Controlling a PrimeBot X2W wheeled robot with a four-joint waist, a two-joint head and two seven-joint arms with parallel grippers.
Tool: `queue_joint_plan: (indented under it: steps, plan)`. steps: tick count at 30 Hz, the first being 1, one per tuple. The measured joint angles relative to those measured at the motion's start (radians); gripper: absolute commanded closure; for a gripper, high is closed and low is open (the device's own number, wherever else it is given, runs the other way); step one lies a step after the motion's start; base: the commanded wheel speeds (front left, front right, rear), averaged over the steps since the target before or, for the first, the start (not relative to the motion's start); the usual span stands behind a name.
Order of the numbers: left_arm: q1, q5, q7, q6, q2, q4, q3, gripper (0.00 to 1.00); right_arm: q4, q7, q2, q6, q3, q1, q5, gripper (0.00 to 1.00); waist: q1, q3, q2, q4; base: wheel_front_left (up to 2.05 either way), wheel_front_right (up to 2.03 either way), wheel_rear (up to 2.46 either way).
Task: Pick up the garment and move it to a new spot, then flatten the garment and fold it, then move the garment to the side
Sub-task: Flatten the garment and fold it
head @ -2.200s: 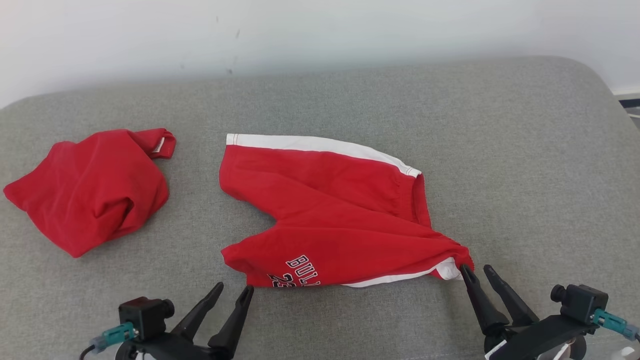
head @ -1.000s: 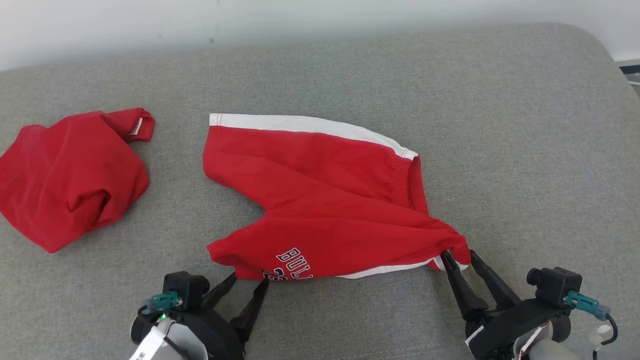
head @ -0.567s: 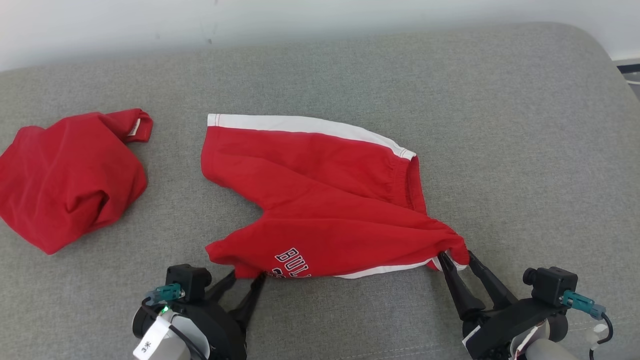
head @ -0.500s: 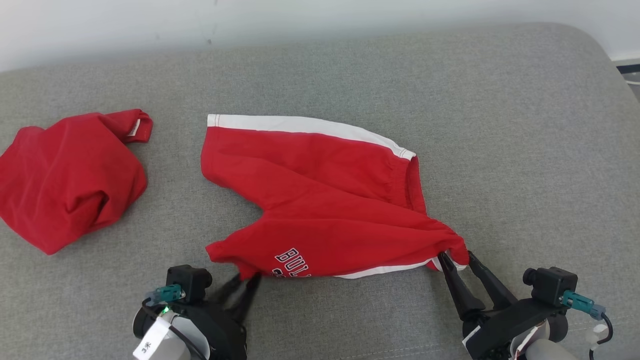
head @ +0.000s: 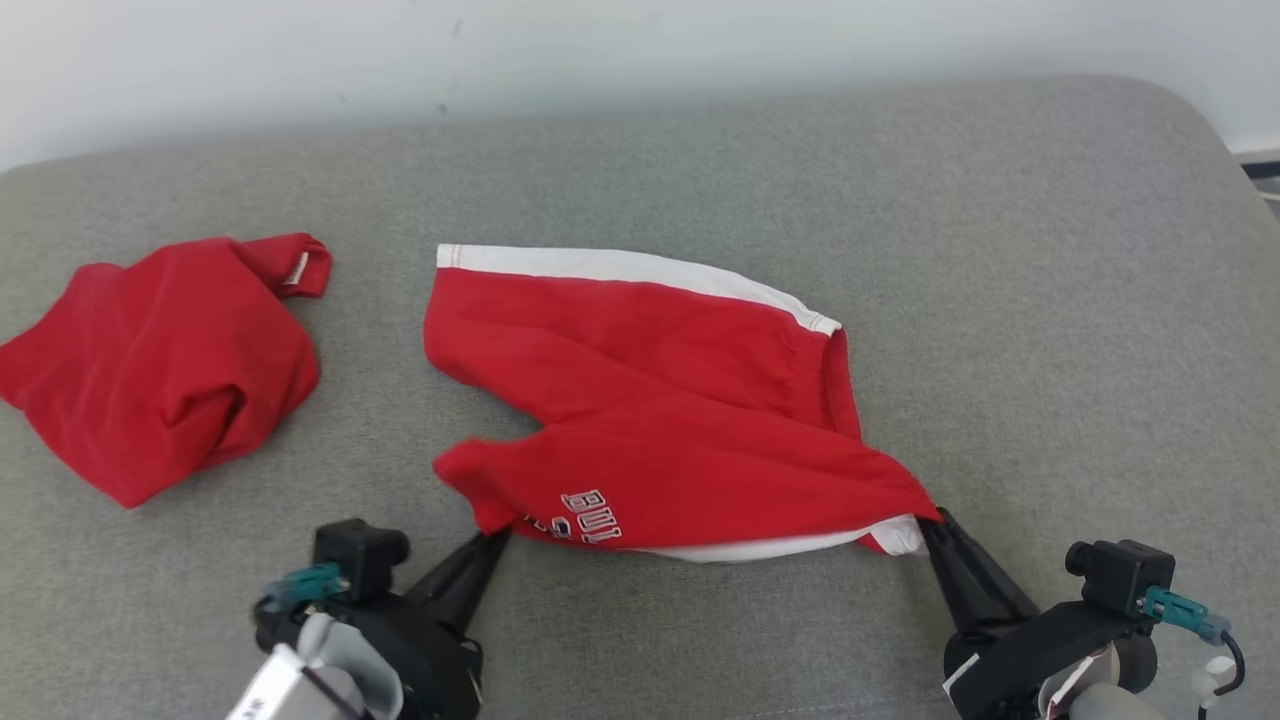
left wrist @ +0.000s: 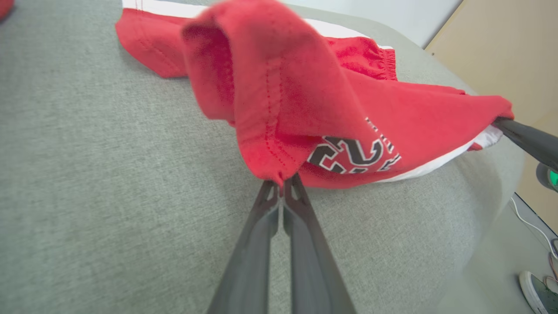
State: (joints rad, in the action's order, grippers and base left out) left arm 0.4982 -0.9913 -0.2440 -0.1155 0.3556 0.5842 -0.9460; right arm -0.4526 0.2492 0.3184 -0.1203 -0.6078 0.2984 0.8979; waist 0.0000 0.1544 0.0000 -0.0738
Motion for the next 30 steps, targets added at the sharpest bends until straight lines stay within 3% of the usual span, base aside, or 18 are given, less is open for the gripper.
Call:
queue_joint_plan:
  steps: [10,21,30]
  plan:
    - [-0.096,-0.030,-0.006,-0.008,0.119,-0.224,0.062,1.00,0.032,0.000,0.009,-0.003,-0.004,-0.035,0.014,1.00,-0.0001,-0.052,0.0000,0.030,0.00,0.00,0.00]
    - [-0.222,-0.130,-0.004,-0.009,0.239,-0.429,0.051,1.00,0.180,-0.024,0.122,-0.003,-0.131,-0.113,0.065,1.00,-0.0001,-0.075,0.0000,0.036,0.00,0.00,0.00]
    - [-0.290,-0.200,0.079,-0.009,0.335,-0.537,0.006,1.00,0.260,-0.055,0.197,-0.003,-0.175,-0.145,0.105,1.00,-0.0001,-0.065,0.0000,0.025,0.00,0.00,0.00]
